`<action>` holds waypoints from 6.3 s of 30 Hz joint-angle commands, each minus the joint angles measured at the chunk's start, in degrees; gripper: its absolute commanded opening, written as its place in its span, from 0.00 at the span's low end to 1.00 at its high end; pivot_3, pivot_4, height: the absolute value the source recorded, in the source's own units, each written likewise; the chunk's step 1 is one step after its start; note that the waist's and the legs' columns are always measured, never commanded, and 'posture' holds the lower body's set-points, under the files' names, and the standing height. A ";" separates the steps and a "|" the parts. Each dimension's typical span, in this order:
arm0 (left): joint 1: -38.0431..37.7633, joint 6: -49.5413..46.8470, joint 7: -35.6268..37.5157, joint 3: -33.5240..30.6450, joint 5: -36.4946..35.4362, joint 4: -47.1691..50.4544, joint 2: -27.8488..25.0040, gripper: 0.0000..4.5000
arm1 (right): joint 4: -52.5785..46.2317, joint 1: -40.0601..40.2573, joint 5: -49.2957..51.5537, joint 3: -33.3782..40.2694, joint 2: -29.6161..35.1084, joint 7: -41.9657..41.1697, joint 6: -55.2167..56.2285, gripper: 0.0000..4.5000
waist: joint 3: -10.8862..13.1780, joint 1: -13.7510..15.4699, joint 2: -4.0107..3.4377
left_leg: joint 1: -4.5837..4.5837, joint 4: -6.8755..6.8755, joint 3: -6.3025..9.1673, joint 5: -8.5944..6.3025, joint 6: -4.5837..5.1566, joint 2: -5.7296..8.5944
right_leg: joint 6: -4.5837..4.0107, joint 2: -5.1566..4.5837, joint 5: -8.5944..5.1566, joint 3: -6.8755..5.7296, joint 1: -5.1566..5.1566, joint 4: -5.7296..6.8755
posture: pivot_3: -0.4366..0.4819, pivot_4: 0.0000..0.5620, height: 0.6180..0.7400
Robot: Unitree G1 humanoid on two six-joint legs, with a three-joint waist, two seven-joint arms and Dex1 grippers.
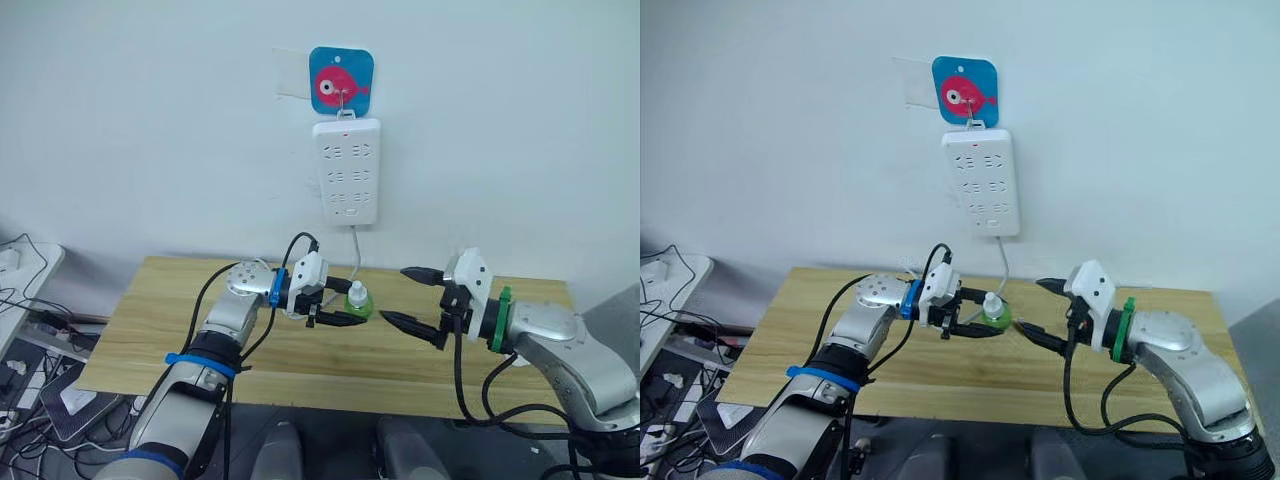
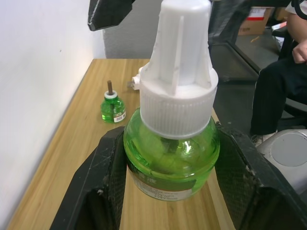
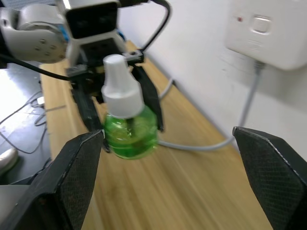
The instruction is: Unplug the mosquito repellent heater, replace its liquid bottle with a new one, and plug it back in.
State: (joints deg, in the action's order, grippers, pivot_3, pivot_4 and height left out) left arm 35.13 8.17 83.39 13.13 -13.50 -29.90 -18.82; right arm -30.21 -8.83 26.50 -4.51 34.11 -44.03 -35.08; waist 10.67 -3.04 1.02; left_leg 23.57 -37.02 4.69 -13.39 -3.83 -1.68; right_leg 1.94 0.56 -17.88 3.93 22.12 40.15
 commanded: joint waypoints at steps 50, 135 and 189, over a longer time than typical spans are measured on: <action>0.55 0.09 0.37 -0.20 -0.70 2.28 0.85 0.50 | 3.11 -9.40 0.88 -6.47 -4.98 1.10 -0.79 0.73 | -0.02 -0.23 0.00 | -0.07 0.00 -0.04 0.00 0.00 0.00 | 0.00 0.01 0.00 0.06 0.00 0.09 | 0.47 0.26 1.00; -7.37 -7.13 -3.07 -0.66 -1.44 13.56 -5.67 0.50 | 65.85 -4.23 -23.93 5.93 -23.55 32.87 50.92 0.07 | 0.02 0.55 -0.06 | -0.17 0.09 -0.14 0.00 0.01 -0.02 | -0.05 0.02 -0.03 0.17 -0.01 0.13 | 0.55 0.32 1.00; -1.92 -4.37 -2.89 -1.20 -1.93 6.66 -1.41 0.50 | 7.93 -5.72 -0.15 -8.96 -8.98 2.01 3.89 0.71 | 0.09 0.77 -0.11 | -0.13 0.09 -0.01 -0.01 0.02 -0.02 | -0.11 0.03 -0.08 0.02 -0.10 -0.05 | 0.50 0.31 1.00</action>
State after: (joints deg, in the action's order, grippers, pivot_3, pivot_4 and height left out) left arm 32.29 3.92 80.58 13.06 -14.18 -25.25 -20.44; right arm -21.42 -14.07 26.53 -13.27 25.39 -41.30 -32.57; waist 10.76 -2.27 0.91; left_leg 23.43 -36.93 4.69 -13.41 -3.81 -1.69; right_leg 1.82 0.60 -17.96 3.95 22.02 40.10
